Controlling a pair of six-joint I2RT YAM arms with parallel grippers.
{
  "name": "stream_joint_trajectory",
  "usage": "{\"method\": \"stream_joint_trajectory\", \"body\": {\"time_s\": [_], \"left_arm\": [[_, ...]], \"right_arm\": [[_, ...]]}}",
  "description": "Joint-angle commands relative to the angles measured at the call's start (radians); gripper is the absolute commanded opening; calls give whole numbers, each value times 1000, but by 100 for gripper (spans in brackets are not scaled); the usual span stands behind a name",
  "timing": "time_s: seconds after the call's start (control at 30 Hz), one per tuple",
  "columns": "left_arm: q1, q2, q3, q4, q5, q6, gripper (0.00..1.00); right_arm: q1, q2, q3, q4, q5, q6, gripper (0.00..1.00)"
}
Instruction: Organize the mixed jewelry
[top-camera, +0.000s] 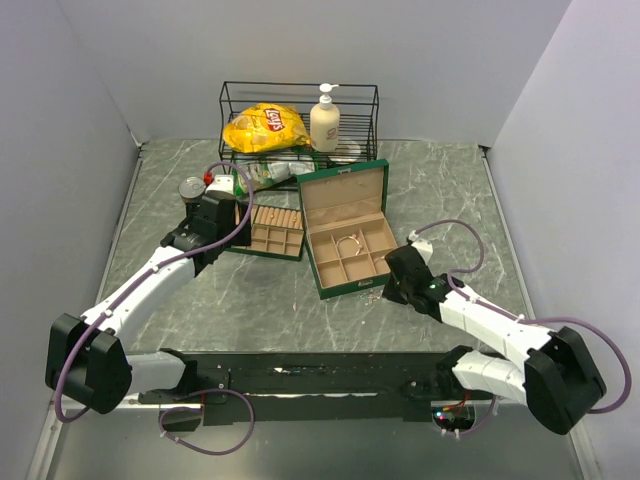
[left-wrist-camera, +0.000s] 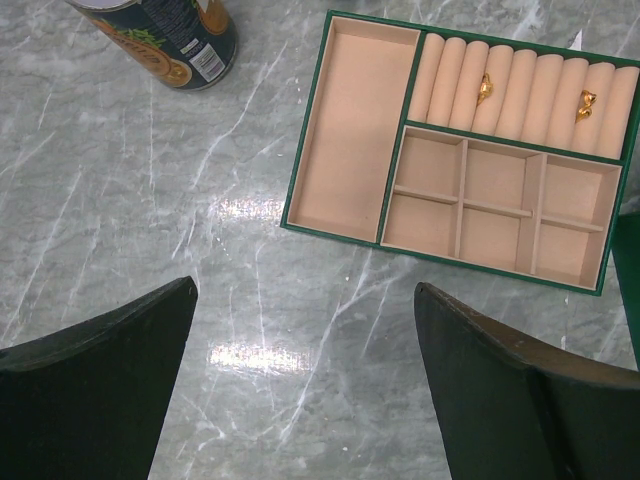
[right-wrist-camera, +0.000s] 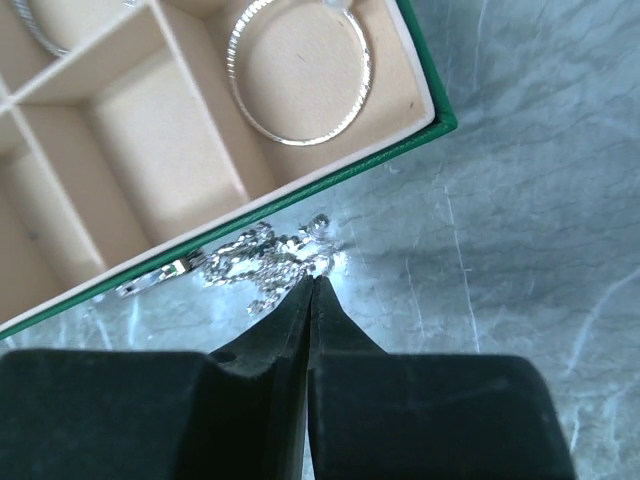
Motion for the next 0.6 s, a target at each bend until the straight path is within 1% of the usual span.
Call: {"method": "stream_joint_trajectory", "body": {"time_s": [0.0, 0.03, 0.07, 0.27, 0.4, 0.57], "left_arm": [[-4, 0, 14, 15, 9, -2, 96], [-4, -2, 15, 15, 10, -2, 96], [-4, 0, 15, 15, 13, -2, 96], [-4, 3, 17, 14, 15, -2, 96], [-4, 6, 17, 17, 18, -1, 96], [-4, 3, 15, 15, 16, 1, 96]], "right_arm": [[3, -57, -7, -32, 34, -21, 4], [3, -59, -9, -31, 33, -23, 4], [1, -57, -6, -34, 33, -18, 0], [3, -83, -9, -58, 28, -16, 0], [3, -131, 2, -52, 36, -75, 0], [1, -180, 75, -92, 63, -153, 0]]}}
